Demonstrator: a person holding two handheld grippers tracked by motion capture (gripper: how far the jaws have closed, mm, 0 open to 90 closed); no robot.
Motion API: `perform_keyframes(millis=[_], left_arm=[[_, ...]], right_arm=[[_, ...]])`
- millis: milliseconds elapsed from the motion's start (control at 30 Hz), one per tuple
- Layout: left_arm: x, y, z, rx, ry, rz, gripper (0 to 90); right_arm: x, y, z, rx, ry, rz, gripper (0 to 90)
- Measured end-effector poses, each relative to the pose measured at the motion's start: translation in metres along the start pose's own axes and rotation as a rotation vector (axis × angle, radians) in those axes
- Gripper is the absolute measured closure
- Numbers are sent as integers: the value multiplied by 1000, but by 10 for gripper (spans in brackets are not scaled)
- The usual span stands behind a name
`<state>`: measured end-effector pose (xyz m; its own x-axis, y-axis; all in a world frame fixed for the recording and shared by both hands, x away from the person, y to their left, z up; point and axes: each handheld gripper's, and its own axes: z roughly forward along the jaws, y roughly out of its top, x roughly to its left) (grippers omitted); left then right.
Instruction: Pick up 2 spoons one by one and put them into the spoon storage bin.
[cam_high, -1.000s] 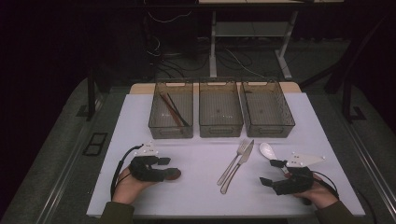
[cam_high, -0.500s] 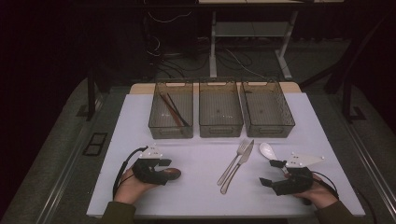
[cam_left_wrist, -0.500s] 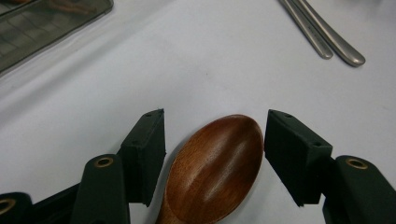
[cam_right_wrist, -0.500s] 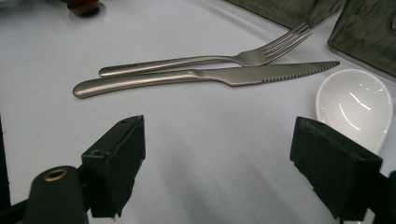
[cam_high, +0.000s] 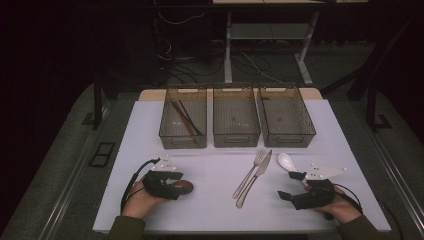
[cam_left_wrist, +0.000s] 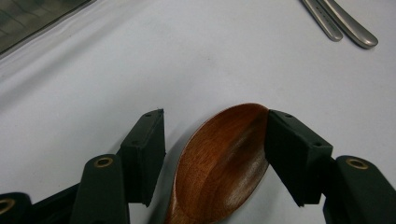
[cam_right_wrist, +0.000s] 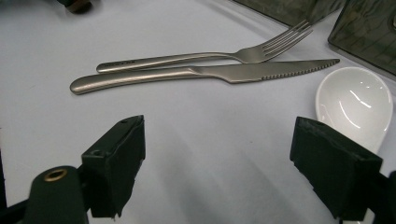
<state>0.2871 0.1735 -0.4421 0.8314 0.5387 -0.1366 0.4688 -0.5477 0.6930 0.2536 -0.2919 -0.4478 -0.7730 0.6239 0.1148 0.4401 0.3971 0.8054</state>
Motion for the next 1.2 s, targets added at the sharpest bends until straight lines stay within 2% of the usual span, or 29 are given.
perform_keyframes(millis=[67,200,467,500,567,600,733,1000,1200], left_arm=[[1,0,-1,8,-8,19,383],[0,-1,-1,5,-18,11,408],[0,-2,-1,22,-34,29,447],[0,-2,-2,25,-37,44,453],[-1,-3,-3,29,-39,34,464],[-1,-4,-3,33,-40,42,473],[-1,-5,-5,44,-48,53,514],[-2,-5,-8,49,-38,67,621],[-3,-5,-9,53,-51,73,706]], right_arm=[[0,0,0,5,-2,-3,178],[0,0,0,5,-2,-6,178],[0,0,0,6,-2,-6,178],[0,0,0,7,-2,-6,178],[0,0,0,6,-4,-8,178],[0,0,0,6,-4,-7,178],[0,0,0,7,-4,-7,178],[0,0,0,8,-4,-8,178],[0,0,0,9,-4,-9,178]])
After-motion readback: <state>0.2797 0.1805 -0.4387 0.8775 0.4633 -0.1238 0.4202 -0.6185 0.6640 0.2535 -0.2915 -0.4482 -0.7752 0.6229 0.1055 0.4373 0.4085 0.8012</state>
